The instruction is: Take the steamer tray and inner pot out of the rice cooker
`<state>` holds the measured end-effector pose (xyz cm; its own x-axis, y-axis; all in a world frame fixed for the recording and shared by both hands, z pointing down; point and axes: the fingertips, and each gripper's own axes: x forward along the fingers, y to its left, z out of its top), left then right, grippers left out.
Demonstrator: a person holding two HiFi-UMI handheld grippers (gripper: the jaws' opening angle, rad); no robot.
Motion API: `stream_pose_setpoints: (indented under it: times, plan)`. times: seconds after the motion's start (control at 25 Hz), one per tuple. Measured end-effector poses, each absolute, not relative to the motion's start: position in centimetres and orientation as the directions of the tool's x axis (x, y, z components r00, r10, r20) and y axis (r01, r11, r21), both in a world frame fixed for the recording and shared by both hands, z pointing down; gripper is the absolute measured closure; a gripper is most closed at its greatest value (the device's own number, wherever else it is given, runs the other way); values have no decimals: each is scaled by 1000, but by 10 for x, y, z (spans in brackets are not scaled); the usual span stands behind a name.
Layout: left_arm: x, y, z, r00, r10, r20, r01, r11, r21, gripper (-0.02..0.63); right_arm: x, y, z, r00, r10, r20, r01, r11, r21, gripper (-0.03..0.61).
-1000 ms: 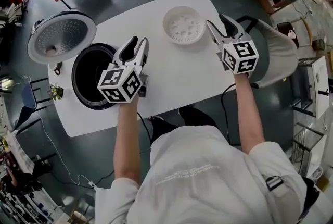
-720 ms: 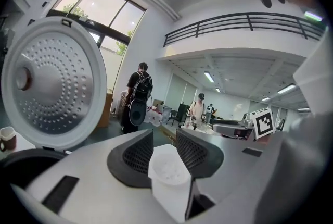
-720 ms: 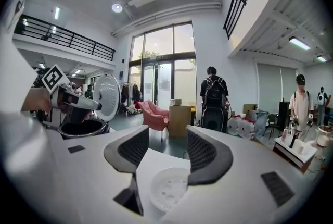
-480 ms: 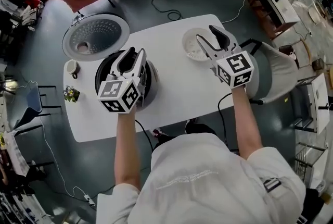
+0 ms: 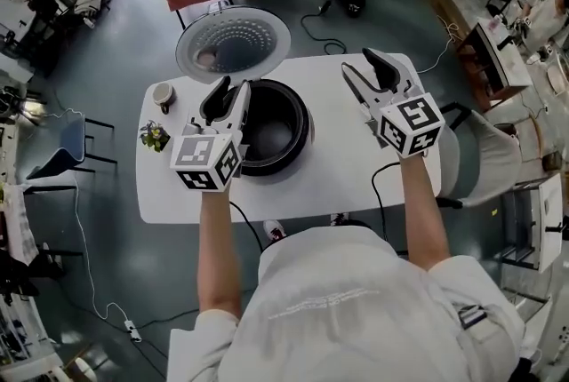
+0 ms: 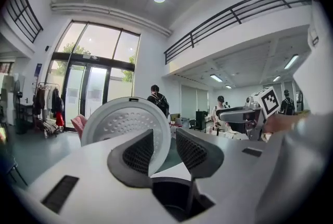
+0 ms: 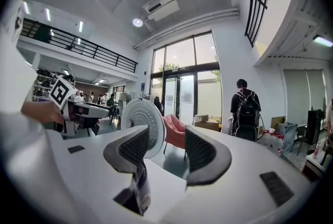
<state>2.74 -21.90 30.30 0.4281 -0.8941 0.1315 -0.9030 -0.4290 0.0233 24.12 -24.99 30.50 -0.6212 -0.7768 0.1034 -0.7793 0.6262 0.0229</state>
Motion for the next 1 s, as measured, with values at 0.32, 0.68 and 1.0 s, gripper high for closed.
stream_pose_setpoints:
  times: [0.32, 0.68, 1.0]
  plan:
    - [-56, -201, 302, 318, -940, 126, -948, -319, 11, 463, 167, -251, 299, -704, -705, 91, -709, 705, -23, 357]
    - [-103, -190, 337, 234, -949, 209, -972, -234, 24, 480, 125, -255, 328, -735, -657, 169, -672, 739, -49, 358]
    - [-102, -187, 381, 232, -924, 304, -973, -225, 59, 480, 121, -257, 376, -732, -625, 272, -669, 735, -113, 362]
